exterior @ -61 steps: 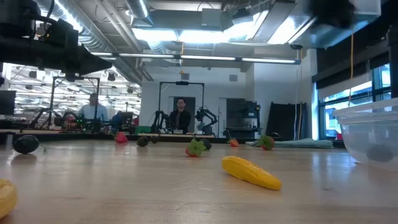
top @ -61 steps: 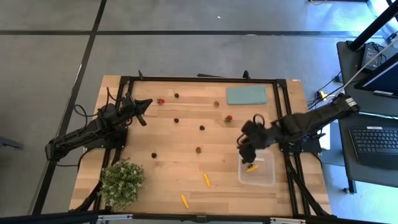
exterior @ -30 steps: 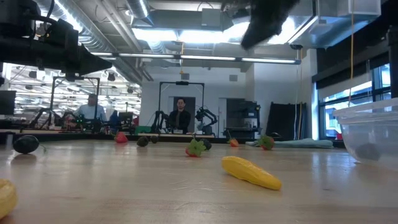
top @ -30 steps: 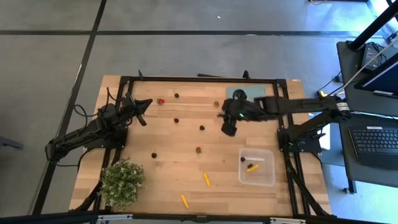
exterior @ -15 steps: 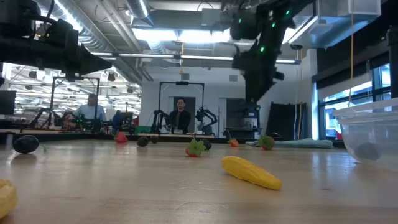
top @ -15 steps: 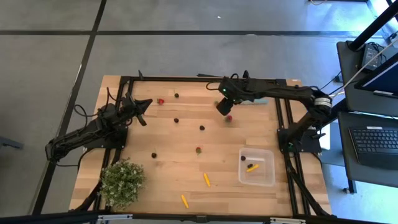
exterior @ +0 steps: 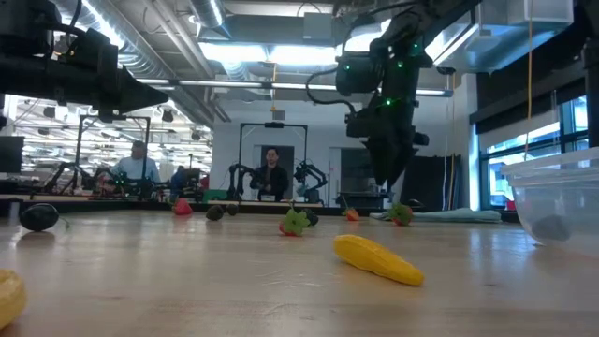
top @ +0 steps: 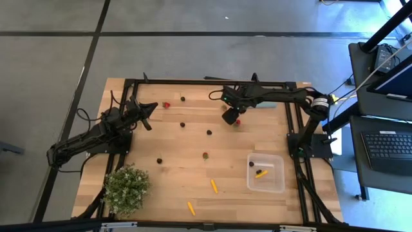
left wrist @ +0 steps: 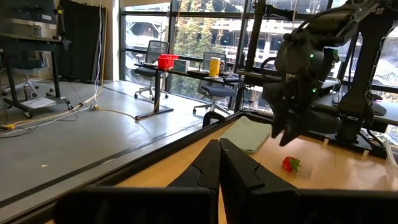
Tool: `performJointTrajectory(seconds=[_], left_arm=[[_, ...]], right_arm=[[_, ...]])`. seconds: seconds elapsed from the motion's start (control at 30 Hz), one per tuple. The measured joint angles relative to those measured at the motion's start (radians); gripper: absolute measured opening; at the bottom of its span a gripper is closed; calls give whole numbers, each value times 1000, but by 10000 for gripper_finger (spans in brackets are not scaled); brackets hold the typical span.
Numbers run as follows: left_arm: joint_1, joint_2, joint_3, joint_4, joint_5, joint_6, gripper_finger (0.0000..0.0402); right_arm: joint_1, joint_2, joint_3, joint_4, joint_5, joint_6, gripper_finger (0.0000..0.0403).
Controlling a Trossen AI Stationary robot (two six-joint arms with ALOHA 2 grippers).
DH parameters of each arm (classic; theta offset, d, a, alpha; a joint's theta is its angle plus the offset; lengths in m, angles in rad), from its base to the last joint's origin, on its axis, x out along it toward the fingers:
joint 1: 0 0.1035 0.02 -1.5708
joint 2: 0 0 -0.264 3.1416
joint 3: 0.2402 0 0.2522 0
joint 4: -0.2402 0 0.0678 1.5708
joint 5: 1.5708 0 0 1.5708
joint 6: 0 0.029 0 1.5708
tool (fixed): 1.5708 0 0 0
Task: Pick and placing Produce into tupperware
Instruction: Put the strawberry into the container
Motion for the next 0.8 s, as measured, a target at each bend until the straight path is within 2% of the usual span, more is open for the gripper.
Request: performJointTrajectory(seconds=[0.13,0.33,0.47,0.8], left_arm=[[0,0,0,0,0,0,0],[0,0,0,0,0,0,0],[0,0,0,0,0,0,0],[0,0,0,0,0,-1,0]], right_arm=[[0,0,0,-3,-17,1,206],[0,0,0,-15,-17,37,296],[0,0,0,-21,-17,71,339],[38,0,-10,-32,-18,141,352]])
